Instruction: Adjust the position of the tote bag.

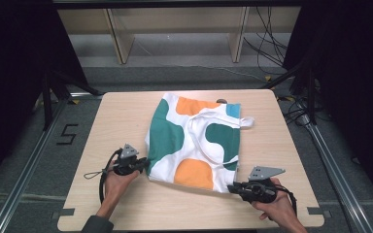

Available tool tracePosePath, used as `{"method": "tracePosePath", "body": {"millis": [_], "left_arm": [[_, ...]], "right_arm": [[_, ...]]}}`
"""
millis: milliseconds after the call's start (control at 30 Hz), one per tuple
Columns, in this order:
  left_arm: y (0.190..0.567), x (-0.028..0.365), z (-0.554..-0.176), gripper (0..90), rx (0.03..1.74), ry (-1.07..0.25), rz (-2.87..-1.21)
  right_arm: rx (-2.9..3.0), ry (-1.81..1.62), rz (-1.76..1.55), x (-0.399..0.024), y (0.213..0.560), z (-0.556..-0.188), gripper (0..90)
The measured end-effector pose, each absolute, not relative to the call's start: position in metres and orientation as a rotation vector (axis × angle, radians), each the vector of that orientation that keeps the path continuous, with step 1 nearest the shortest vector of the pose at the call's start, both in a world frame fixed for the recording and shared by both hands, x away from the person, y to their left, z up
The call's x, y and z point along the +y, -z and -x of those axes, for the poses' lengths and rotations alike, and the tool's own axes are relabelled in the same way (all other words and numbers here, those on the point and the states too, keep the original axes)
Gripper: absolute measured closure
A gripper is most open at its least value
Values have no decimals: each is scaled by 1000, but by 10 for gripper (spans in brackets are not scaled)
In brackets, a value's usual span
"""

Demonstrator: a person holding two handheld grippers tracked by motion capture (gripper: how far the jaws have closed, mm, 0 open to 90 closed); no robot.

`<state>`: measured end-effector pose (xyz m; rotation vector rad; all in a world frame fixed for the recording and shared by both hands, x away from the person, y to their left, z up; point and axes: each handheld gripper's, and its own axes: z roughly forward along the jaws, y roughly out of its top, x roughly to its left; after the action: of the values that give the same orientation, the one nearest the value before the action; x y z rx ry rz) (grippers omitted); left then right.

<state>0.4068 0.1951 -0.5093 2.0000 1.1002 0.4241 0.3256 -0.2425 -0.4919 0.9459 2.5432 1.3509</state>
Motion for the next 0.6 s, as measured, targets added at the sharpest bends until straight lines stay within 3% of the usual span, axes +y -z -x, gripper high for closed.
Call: {"method": "tracePosePath", "body": {"millis": [300, 467, 567, 600], "left_arm": [[507, 202, -450, 812, 1151, -474, -2012], [508, 207, -480, 801, 1170, -478, -1973], [508, 210, -482, 753, 1231, -523, -1943], [507, 212, -481, 700, 1244, -542, -1973]], "right_arm": [[2624, -1314, -784, -195, 493, -305, 816], [2660, -1326, -676, -164, 493, -298, 868], [2671, -1298, -606, -144, 494, -295, 875], [2683, -1298, -589, -138, 494, -294, 875]]}}
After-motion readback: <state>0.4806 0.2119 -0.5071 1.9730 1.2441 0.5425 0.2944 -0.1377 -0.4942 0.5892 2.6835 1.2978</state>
